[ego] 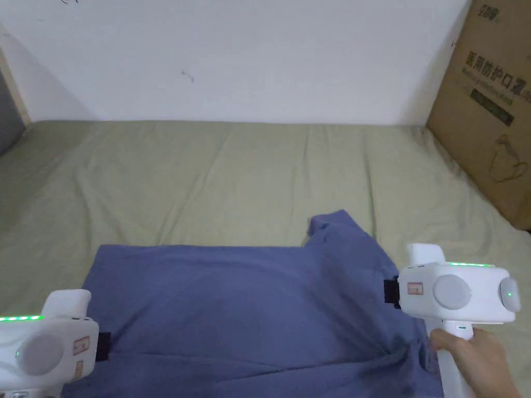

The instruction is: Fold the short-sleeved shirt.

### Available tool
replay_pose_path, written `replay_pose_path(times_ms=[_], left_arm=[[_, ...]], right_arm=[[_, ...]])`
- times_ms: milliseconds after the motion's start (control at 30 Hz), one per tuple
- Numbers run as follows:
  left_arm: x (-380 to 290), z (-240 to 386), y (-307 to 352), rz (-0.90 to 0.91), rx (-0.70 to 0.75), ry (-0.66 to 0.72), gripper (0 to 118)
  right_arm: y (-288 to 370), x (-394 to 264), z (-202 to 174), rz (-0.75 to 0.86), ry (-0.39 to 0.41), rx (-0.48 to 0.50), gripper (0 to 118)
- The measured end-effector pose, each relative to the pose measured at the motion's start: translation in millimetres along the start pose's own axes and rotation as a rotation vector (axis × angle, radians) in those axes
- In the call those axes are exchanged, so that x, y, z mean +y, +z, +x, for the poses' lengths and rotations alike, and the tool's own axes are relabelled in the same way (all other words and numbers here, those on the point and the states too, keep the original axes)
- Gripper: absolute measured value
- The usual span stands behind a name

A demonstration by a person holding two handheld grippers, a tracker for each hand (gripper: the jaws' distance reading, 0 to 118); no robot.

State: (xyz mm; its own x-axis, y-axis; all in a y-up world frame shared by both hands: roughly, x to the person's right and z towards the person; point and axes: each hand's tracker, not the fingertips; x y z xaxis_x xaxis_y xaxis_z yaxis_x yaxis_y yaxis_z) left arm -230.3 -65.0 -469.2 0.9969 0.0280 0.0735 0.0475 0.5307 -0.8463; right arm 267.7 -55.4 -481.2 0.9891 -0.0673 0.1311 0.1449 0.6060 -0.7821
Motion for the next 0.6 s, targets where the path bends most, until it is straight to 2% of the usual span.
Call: replay_pose_path(times_ms=[33,67,100,200,333,433,533,567,600], left_arm=[[5.4,1.7,-3.2,0.003,0.000,-0.001,0],[11.3,3.6,-7.6,0.011,0.000,-0.006,0],[17.0,9.4,-10.0,0.012,0.000,-0.012,0],[28.1,13.9,-23.7,0.014,-0.011,-0.016,0],[32.4,14.8,-41.1,-0.017,-0.048,0.025,0],[31.5,15.8,-46.5,-0.025,-0.032,0.006,0],[33.8,11.0,-52.8,-0.041,-0.036,0.011,0],[33.6,8.5,-54.5,-0.048,-0.033,0.018,0],[32.5,6.3,-55.0,-0.051,-0.025,0.022,0]], right_arm=[[-8.2,12.1,1.3,0.008,0.001,-0.005,60],[-21.4,27.3,2.6,0.005,0.011,-0.008,67],[-34.7,41.3,3.8,-0.011,0.027,-0.022,68],[-73.4,75.7,10.1,-0.046,0.054,-0.063,68],[-114.3,97.0,27.7,-0.109,0.016,-0.042,68],[-128.8,99.3,35.2,-0.135,0.025,-0.082,67],[-144.3,94.0,44.7,-0.199,-0.049,-0.049,66],[-148.1,89.9,45.8,-0.221,-0.069,-0.024,62],[-149.4,85.8,44.9,-0.218,-0.079,-0.021,51]])
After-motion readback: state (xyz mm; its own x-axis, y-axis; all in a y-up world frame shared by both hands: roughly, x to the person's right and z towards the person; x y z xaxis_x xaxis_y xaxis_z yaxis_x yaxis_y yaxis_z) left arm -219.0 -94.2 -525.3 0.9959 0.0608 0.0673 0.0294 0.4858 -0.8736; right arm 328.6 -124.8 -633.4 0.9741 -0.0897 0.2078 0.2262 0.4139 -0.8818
